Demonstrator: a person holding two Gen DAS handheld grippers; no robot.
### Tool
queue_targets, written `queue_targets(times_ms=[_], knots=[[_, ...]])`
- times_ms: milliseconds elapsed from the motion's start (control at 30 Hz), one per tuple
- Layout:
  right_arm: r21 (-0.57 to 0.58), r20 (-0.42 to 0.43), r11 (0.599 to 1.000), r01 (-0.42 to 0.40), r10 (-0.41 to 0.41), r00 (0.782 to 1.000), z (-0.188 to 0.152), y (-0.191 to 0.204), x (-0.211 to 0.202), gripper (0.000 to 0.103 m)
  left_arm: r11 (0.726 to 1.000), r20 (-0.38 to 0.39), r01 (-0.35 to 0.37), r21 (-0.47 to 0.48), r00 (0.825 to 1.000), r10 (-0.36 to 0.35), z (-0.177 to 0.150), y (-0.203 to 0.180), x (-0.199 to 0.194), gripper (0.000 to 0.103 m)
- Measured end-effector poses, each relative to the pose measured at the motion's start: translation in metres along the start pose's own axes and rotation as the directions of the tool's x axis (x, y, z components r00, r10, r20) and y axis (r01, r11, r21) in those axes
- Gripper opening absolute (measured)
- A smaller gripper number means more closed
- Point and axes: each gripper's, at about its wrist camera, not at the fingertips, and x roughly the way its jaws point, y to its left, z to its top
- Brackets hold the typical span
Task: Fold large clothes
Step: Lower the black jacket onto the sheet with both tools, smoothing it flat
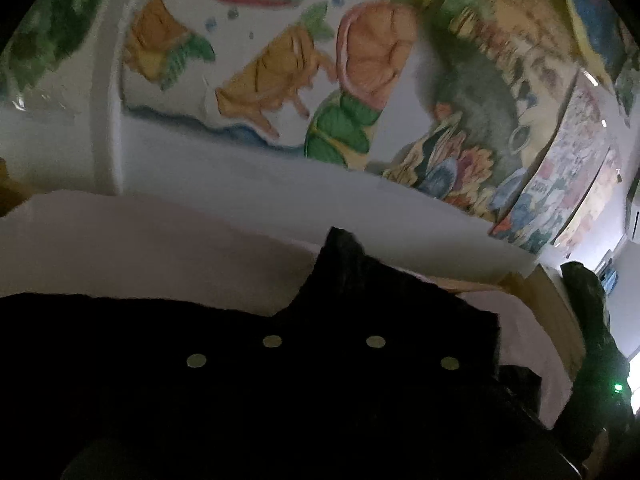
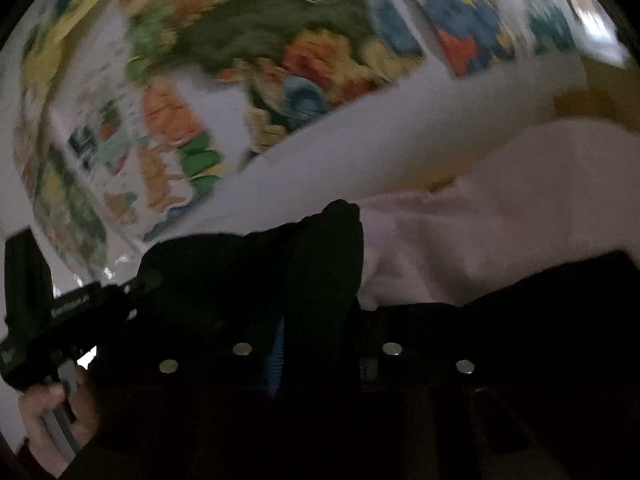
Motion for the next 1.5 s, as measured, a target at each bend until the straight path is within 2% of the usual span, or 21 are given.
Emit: queue_targets(times_ms=[100, 200, 333, 567, 767, 933, 1200, 1333, 1500], knots=[[-0.106, 0.013, 0.994, -0.021, 0.022, 1.0, 0.002, 0.02, -0.027, 0.022, 0.993, 0.067, -0.086, 0.083, 0.994, 0.08, -0.011, -0.016, -0.037, 0.005], [-0.176, 0.021, 0.984, -0.04, 0.044, 0.999, 0.0, 0.029, -0.053, 0.02, 0.981, 0.128, -0.114, 0.154, 0.987, 0.095, -0.027, -0.026, -0.081, 0.005], [-0.248, 0.011, 0.967, -0.067, 0.071, 0.997, -0.008, 0.037, -0.088, 0.019, 0.985, 0.153, -0.086, 0.149, 0.986, 0.063, -0.05, -0.028, -0.129, 0.004], [-0.413, 0.005, 0.907, -0.089, 0.1, 0.995, -0.043, 0.054, -0.147, 0.018, 0.996, 0.193, 0.002, 0.09, 0.981, -0.02, -0.089, -0.029, -0.178, 0.003], [-0.452, -0.03, 0.888, -0.085, 0.08, 0.996, -0.065, 0.053, -0.145, 0.018, 0.999, 0.176, 0.041, 0.022, 0.983, -0.044, -0.109, -0.008, -0.175, 0.003], [-0.447, -0.065, 0.886, -0.124, 0.106, 0.992, -0.062, 0.059, -0.14, 0.022, 1.0, 0.161, 0.013, -0.02, 0.987, -0.01, -0.118, 0.015, -0.153, 0.003], [-0.284, -0.038, 0.927, -0.246, 0.246, 0.969, -0.017, 0.05, -0.157, 0.026, 1.0, 0.157, 0.003, 0.017, 0.988, -0.006, -0.126, 0.025, -0.148, 0.003], [-0.215, -0.02, 0.927, -0.307, 0.31, 0.95, 0.005, 0.049, -0.165, 0.026, 1.0, 0.141, 0.013, 0.025, 0.99, -0.017, -0.127, 0.026, -0.147, 0.003], [-0.152, -0.028, 0.95, -0.272, 0.271, 0.962, 0.018, 0.057, -0.147, 0.029, 0.998, 0.139, 0.009, 0.063, 0.99, -0.018, -0.131, 0.021, -0.146, 0.003]])
